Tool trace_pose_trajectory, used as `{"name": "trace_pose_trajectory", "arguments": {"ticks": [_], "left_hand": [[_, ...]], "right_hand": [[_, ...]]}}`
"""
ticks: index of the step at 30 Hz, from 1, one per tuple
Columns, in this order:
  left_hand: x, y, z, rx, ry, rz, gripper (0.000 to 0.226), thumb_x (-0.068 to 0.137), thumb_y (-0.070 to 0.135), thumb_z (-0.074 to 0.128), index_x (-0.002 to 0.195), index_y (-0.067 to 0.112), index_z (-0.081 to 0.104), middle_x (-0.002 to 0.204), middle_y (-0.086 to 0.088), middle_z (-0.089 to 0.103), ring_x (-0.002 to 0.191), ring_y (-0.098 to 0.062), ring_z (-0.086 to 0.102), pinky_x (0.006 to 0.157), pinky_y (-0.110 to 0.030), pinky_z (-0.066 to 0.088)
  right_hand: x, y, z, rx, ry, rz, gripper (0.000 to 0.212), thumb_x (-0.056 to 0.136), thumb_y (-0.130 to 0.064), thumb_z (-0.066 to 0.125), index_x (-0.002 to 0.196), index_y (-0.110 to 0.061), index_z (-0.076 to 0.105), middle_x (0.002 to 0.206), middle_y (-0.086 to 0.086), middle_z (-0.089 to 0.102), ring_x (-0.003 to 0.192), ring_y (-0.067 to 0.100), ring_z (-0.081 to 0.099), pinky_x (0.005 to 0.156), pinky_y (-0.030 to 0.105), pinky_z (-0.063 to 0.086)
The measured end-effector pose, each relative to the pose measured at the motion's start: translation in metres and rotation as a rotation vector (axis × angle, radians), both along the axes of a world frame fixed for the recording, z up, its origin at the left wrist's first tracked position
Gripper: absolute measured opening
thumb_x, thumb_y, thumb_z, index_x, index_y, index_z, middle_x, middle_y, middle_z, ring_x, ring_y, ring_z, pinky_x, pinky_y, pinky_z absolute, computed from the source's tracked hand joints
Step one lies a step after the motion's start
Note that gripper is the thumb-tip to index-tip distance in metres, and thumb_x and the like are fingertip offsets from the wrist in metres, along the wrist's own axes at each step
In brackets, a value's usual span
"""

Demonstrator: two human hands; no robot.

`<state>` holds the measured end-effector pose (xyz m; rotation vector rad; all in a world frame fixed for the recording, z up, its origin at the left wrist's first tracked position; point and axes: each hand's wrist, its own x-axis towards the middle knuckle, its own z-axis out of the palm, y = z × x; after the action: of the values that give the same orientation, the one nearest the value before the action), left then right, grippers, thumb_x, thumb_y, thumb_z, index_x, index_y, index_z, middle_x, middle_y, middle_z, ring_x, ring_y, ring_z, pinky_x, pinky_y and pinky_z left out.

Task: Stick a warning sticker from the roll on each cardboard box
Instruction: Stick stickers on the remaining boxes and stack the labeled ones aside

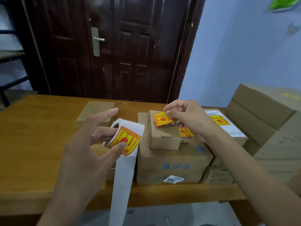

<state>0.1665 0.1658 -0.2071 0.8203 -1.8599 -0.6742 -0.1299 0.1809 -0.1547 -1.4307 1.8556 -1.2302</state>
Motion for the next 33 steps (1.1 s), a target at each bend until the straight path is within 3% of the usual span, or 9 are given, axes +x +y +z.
{"name": "trace_pose_trajectory", "arguments": {"ticks": [5, 9, 15, 23, 28, 33], "left_hand": [[-0.001, 0.000, -0.002, 0.010, 0.019, 0.005, 0.079, 0.067, 0.045, 0.078, 0.136, 0.061, 0.044, 0.105, 0.030, 0.068, 0.105, 0.018, 0.063, 0.071, -0.003, 0.054], [-0.001, -0.001, -0.001, 0.015, 0.024, 0.007, 0.079, 0.066, 0.046, 0.076, 0.136, 0.060, 0.044, 0.107, 0.026, 0.070, 0.105, 0.018, 0.062, 0.074, -0.003, 0.054], [-0.002, -0.001, -0.001, 0.019, 0.031, 0.005, 0.078, 0.068, 0.042, 0.078, 0.136, 0.058, 0.045, 0.106, 0.024, 0.072, 0.104, 0.017, 0.064, 0.077, -0.002, 0.053], [-0.001, -0.001, -0.002, 0.045, 0.032, 0.012, 0.078, 0.070, 0.037, 0.081, 0.137, 0.055, 0.046, 0.103, 0.027, 0.070, 0.103, 0.020, 0.063, 0.070, 0.005, 0.044], [0.002, 0.000, -0.002, 0.061, 0.041, 0.020, 0.077, 0.070, 0.039, 0.080, 0.137, 0.056, 0.046, 0.105, 0.024, 0.073, 0.100, 0.005, 0.070, 0.073, 0.003, 0.047], [0.003, -0.001, -0.003, 0.054, 0.049, 0.029, 0.077, 0.068, 0.042, 0.078, 0.136, 0.057, 0.044, 0.104, 0.027, 0.070, 0.102, 0.015, 0.065, 0.071, -0.004, 0.053]], "right_hand": [[0.003, -0.005, 0.000, 0.028, 0.117, -0.054, 0.014, 0.096, -0.026, 0.075, 0.108, -0.033, 0.074, 0.067, -0.003, 0.072, 0.068, 0.003, 0.067, 0.063, 0.024, 0.052], [0.003, -0.008, -0.001, 0.029, 0.208, -0.101, 0.018, 0.094, -0.031, 0.078, 0.109, -0.036, 0.071, 0.074, -0.007, 0.075, 0.077, 0.010, 0.073, 0.075, 0.034, 0.061], [0.003, -0.009, -0.001, 0.072, 0.292, -0.111, 0.019, 0.093, -0.032, 0.079, 0.109, -0.035, 0.070, 0.082, -0.010, 0.079, 0.078, 0.006, 0.073, 0.074, 0.029, 0.057], [0.004, -0.013, 0.001, 0.114, 0.430, -0.111, 0.018, 0.092, -0.030, 0.079, 0.106, -0.036, 0.069, 0.084, -0.010, 0.077, 0.086, 0.008, 0.073, 0.077, 0.029, 0.056], [0.004, -0.018, -0.001, 0.161, 0.519, -0.115, 0.014, 0.092, -0.035, 0.076, 0.101, -0.039, 0.067, 0.091, -0.014, 0.074, 0.092, 0.009, 0.070, 0.083, 0.039, 0.061], [0.008, -0.017, 0.000, 0.201, 0.569, -0.127, 0.012, 0.091, -0.039, 0.074, 0.099, -0.039, 0.065, 0.093, -0.014, 0.074, 0.091, 0.010, 0.070, 0.082, 0.041, 0.062]]}}
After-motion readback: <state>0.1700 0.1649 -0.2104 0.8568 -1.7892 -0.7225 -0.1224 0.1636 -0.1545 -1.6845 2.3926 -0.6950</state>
